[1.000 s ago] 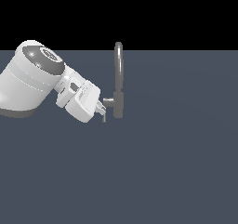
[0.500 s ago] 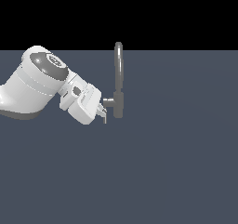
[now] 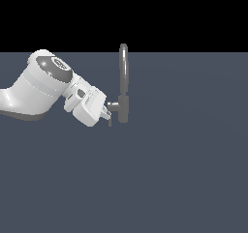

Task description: Turn on the faucet by rotating a designated handle.

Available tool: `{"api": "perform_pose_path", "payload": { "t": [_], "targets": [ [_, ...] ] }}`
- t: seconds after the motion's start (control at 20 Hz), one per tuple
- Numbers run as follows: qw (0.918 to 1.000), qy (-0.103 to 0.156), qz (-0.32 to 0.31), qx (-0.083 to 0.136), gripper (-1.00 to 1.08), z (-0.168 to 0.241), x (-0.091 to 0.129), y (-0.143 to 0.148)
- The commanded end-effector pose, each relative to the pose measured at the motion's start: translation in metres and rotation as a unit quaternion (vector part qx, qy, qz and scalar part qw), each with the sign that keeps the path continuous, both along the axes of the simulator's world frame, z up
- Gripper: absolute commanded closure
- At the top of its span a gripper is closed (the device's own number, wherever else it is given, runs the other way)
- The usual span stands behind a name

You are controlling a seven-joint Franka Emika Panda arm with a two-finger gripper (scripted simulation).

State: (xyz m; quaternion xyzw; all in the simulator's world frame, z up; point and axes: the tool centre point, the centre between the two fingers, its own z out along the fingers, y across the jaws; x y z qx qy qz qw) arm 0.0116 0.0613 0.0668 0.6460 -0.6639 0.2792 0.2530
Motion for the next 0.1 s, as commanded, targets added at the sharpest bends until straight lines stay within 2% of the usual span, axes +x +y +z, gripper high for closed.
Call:
{"api": "perform_pose_path", "payload": {
  "t": [0.0,0.05],
  "targets": [
    [0.9998,0.014,0.011,-0.006,1.08,-0.0413,0.0044,-0.0051],
    [0.9998,0.014,0.011,-0.006,1.08,-0.0413,0.0044,-0.0051]
  ]
}}
